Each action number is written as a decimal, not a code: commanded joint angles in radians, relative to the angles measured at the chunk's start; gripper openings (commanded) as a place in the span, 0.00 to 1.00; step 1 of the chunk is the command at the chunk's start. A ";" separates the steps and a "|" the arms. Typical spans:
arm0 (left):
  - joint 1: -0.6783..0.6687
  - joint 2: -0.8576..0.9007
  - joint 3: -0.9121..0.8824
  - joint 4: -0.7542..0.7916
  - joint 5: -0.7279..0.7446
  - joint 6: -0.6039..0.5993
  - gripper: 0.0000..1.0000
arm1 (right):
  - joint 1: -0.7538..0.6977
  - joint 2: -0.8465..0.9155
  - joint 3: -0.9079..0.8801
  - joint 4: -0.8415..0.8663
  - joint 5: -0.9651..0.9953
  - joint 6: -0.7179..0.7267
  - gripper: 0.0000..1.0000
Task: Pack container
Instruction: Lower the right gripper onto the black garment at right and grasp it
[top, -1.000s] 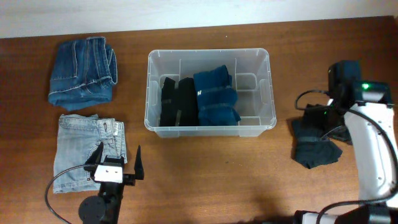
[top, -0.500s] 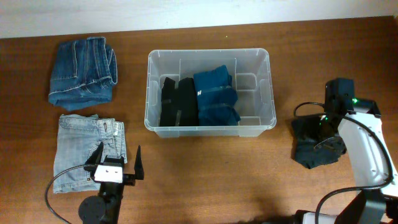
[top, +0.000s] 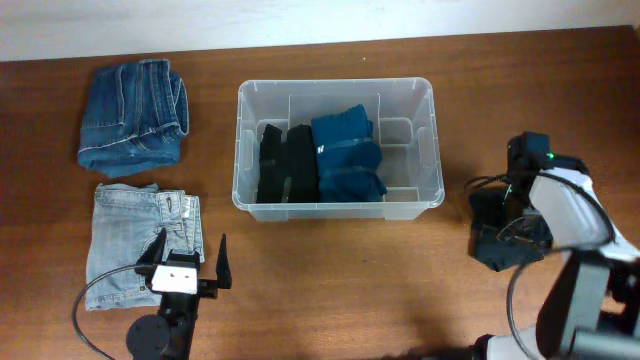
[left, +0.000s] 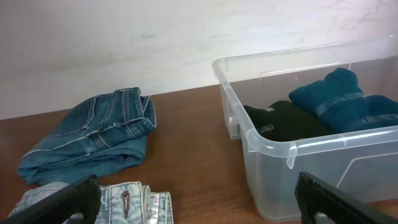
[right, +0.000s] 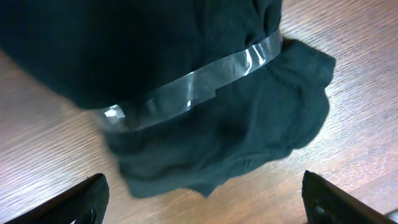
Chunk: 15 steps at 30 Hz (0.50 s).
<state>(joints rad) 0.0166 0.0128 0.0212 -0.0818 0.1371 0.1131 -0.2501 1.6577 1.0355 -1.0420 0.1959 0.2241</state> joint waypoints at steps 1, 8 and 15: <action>0.006 -0.006 -0.004 -0.002 -0.004 0.016 0.99 | -0.005 0.068 -0.007 0.007 0.077 -0.006 0.92; 0.006 -0.006 -0.004 -0.002 -0.004 0.016 1.00 | -0.005 0.145 -0.007 0.046 0.124 -0.006 0.92; 0.006 -0.006 -0.004 -0.002 -0.004 0.016 0.99 | -0.007 0.150 -0.007 0.119 0.159 -0.007 0.92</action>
<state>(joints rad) 0.0166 0.0128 0.0212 -0.0818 0.1371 0.1131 -0.2497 1.7813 1.0355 -0.9779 0.2840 0.2050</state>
